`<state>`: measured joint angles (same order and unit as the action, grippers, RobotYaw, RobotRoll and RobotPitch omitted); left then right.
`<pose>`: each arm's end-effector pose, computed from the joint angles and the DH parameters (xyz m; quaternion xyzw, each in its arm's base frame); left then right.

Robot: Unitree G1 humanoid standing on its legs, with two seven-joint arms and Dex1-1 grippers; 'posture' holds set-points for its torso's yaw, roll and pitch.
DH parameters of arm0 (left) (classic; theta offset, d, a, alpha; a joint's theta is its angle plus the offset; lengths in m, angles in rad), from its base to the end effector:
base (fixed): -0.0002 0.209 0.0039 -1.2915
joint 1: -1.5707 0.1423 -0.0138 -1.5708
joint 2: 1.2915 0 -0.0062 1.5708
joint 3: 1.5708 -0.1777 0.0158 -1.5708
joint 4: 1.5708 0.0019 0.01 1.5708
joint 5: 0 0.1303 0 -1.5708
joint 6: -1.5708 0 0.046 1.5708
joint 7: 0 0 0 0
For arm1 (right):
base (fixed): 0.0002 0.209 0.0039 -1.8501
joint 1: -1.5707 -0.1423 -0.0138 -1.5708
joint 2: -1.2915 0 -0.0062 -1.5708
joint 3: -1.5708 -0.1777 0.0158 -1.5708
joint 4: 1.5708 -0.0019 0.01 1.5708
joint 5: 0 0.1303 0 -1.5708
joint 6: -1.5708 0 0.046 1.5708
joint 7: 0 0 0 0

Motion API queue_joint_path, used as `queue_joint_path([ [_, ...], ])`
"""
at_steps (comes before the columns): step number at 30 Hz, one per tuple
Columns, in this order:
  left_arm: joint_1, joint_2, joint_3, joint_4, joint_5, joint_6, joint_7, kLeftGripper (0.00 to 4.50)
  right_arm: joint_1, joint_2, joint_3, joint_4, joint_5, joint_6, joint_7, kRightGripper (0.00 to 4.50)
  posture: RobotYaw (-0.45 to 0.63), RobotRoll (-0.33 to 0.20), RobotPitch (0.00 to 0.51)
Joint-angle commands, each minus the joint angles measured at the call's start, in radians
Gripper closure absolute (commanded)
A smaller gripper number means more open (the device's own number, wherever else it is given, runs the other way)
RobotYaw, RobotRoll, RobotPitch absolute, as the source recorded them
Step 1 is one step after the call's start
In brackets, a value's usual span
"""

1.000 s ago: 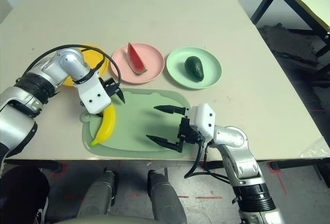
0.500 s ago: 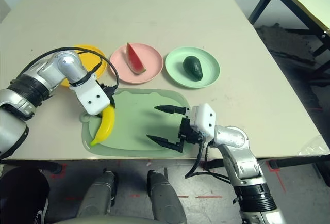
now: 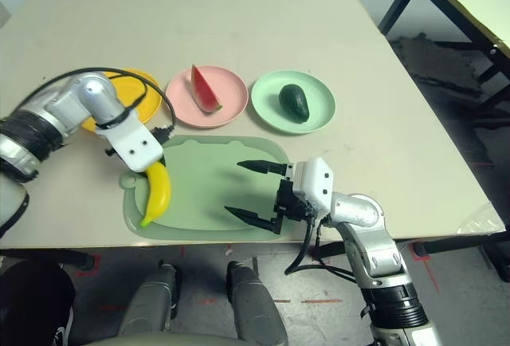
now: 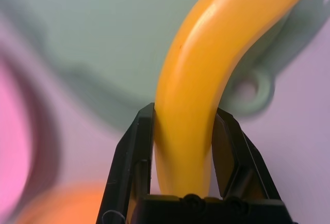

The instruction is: Place the fruits into color-matched plates.

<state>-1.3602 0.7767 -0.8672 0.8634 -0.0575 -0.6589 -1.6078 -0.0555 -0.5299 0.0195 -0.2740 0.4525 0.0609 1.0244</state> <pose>0.3332 0.1828 0.2859 0.6381 0.1188 -0.6575 0.3827 0.2008 -0.2122 0.1243 -0.0903 -0.0781 0.5534 0.8243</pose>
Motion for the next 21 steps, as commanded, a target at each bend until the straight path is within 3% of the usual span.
queue_joint_path([
  [1,-0.035,0.020,0.050,0.058,0.002,-0.008,-0.007,2.85,0.034,0.012,0.002,-0.083,0.023,0.063,-0.067,0.00,-0.01,0.000,0.255],
  [8,-0.145,0.021,0.216,0.286,0.181,-0.058,0.120,2.85,0.058,0.073,0.036,-0.244,0.030,0.193,-0.242,0.00,-0.01,0.000,0.261],
  [13,-0.160,0.003,0.233,0.393,0.359,-0.042,0.399,2.85,0.078,0.088,0.076,-0.296,0.015,0.215,-0.281,0.00,-0.02,0.000,0.259],
  [21,-0.122,-0.041,0.238,0.489,0.536,0.153,0.722,2.85,0.090,0.065,0.047,-0.301,0.027,0.218,-0.299,0.00,-0.06,0.000,0.254],
])
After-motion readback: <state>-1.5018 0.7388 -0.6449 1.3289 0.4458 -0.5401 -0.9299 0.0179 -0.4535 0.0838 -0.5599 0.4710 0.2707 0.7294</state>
